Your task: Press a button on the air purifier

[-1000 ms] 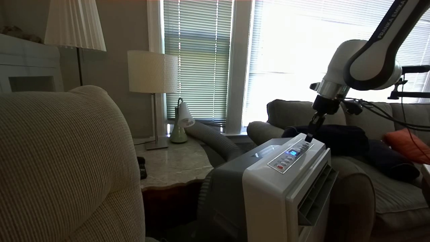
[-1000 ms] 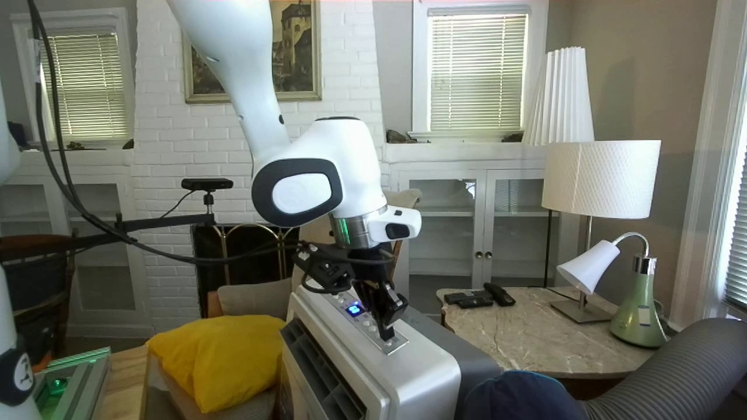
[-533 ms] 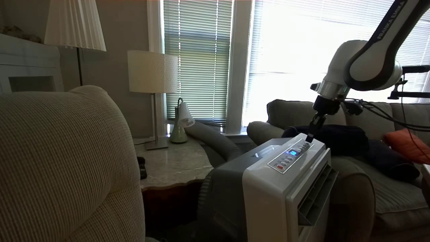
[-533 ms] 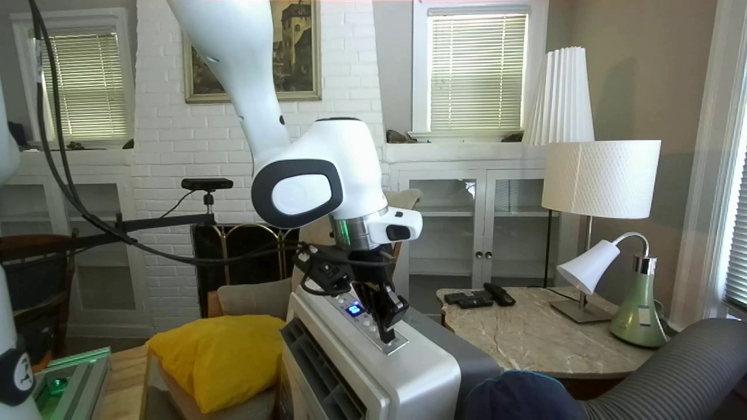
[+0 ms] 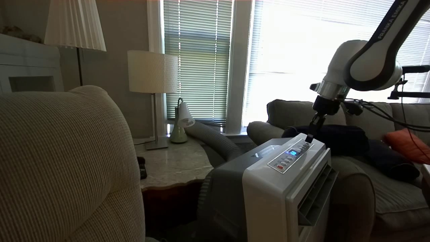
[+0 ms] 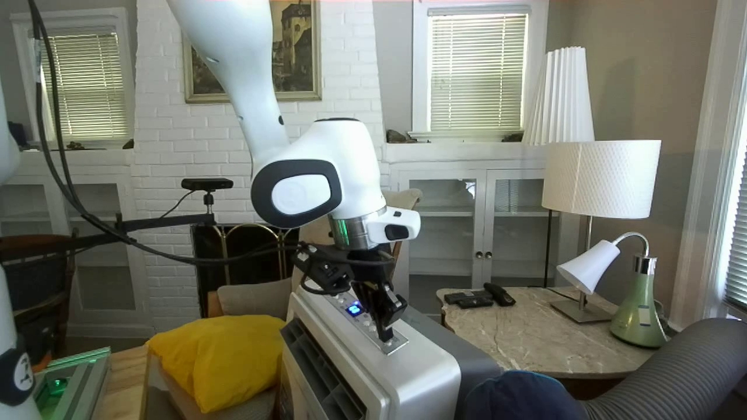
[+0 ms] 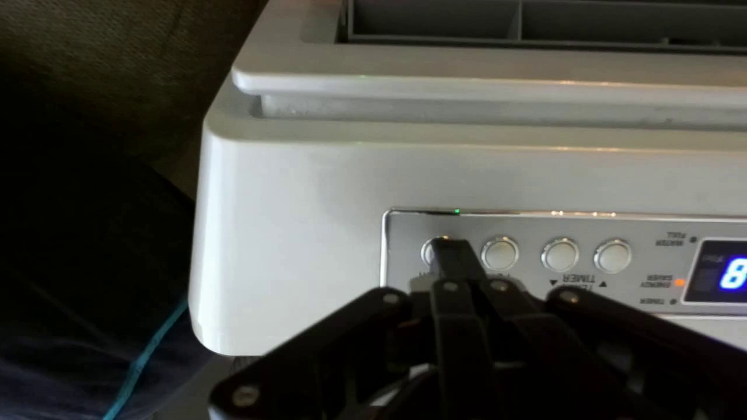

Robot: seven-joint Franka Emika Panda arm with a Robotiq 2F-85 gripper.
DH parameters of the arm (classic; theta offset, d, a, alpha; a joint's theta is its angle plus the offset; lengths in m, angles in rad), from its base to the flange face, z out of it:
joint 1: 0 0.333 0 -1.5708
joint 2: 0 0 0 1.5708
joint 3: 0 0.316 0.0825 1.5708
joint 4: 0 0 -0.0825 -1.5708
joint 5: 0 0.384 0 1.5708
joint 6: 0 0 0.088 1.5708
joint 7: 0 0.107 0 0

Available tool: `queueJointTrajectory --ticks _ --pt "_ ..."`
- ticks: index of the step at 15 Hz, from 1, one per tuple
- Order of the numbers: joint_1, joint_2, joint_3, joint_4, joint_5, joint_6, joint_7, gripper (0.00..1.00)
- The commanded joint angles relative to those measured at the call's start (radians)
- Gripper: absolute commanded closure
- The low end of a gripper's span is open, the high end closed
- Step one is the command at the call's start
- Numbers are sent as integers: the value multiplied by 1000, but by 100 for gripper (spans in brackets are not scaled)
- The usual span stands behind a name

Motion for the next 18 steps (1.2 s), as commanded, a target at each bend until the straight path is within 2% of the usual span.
queueJointTrajectory --ticks 1,13,17,18 --pt "-11 12 11 -10 -2 32 -24 100" --pt "-6 50 7 -1 -6 72 -22 100" --pt "27 58 -33 -7 -25 94 -11 100" --pt "16 43 -34 -16 -83 89 34 100"
